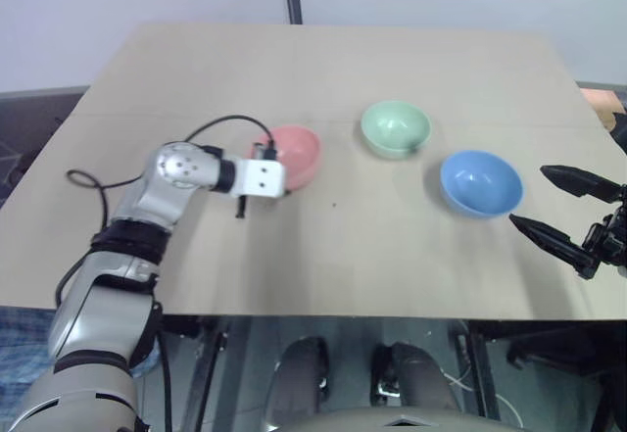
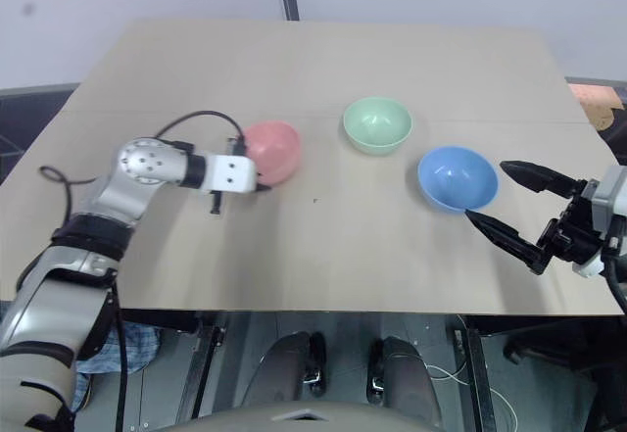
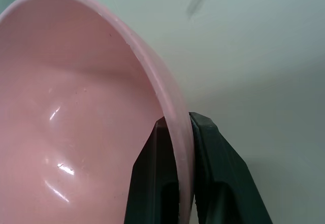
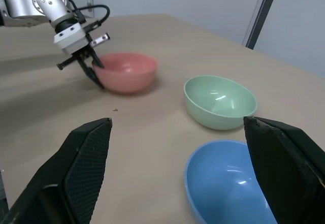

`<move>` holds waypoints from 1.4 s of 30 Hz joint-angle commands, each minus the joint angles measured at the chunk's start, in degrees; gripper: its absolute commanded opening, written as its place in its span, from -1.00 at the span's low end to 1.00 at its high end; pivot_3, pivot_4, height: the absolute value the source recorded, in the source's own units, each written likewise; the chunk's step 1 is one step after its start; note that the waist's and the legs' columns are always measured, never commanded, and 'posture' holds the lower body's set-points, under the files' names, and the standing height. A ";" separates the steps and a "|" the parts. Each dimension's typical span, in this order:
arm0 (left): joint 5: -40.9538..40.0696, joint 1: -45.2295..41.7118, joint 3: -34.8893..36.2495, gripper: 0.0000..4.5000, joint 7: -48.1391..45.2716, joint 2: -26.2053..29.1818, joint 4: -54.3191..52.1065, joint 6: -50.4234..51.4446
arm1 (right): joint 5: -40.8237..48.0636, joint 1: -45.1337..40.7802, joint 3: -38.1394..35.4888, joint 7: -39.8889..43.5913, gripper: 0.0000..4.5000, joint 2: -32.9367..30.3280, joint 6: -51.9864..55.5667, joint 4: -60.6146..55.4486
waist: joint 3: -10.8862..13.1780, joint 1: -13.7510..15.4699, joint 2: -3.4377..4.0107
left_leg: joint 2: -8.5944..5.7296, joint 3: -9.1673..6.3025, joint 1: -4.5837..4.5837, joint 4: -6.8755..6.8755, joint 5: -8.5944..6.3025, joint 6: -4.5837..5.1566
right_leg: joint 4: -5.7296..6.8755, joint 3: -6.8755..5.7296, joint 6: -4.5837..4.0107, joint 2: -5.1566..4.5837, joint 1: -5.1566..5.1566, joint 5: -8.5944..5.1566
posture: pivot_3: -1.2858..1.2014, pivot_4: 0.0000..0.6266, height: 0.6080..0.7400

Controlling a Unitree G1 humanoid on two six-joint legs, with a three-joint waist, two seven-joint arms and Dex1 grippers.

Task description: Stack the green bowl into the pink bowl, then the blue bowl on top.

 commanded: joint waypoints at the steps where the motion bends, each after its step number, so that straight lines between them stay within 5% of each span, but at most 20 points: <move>1: -1.14 -3.33 -1.89 -0.98 -3.93 -1.44 -0.38 -4.86 | 0.22 -1.09 -0.70 0.37 1.00 -0.75 -0.76 -0.03 | 0.00 -0.24 0.00 | 0.00 0.00 0.00 0.00 0.02 -0.03 | 0.01 0.00 0.00 0.01 -0.01 0.00 | 0.03 -0.52 1.00; 7: -0.91 -6.86 -4.64 -0.98 -6.82 -4.21 3.16 -11.15 | 0.31 -1.23 -0.98 0.39 1.00 -0.99 -0.35 -0.28 | 0.02 -0.68 -0.03 | 0.01 0.00 0.01 0.01 0.02 -0.03 | 0.02 0.03 0.01 0.04 -0.01 0.00 | 0.03 -0.52 1.00; 18: -6.17 -7.20 -4.16 0.96 -12.62 -4.97 3.38 -13.83 | 0.29 -0.85 -1.16 0.40 1.00 -1.02 -0.05 -0.37 | 0.02 -0.67 -0.03 | 0.01 0.00 0.01 0.04 0.03 -0.04 | 0.02 0.02 0.01 0.04 0.00 0.00 | 0.03 -0.52 1.00; 25: -15.36 -7.23 0.28 0.96 -16.78 -2.50 -4.12 -0.84 | 0.06 -1.91 0.11 0.49 1.00 -1.10 -0.06 0.25 | 0.03 -0.69 -0.04 | 0.03 -0.01 0.00 0.06 0.13 -0.21 | 0.03 0.03 0.01 0.05 -0.01 0.00 | 0.03 -0.52 1.00; 33: -31.29 0.48 14.37 0.96 -9.97 2.42 -15.64 33.27 | -1.49 -3.53 3.03 -0.22 1.00 -0.91 -0.20 0.99 | 0.02 -1.20 -0.01 | 0.06 -0.02 0.03 0.11 0.15 -0.23 | 0.08 0.10 0.01 0.07 0.00 0.00 | 0.03 -0.52 1.00; 42: -33.16 11.96 26.98 0.96 -2.81 10.80 -15.46 40.88 | -9.30 -18.24 14.37 -10.93 1.00 -3.35 7.95 6.70 | 0.07 -1.86 -0.08 | 0.09 -0.02 0.09 0.25 0.18 -0.29 | 0.36 0.09 0.00 0.02 -0.05 -0.01 | 0.03 -0.52 1.00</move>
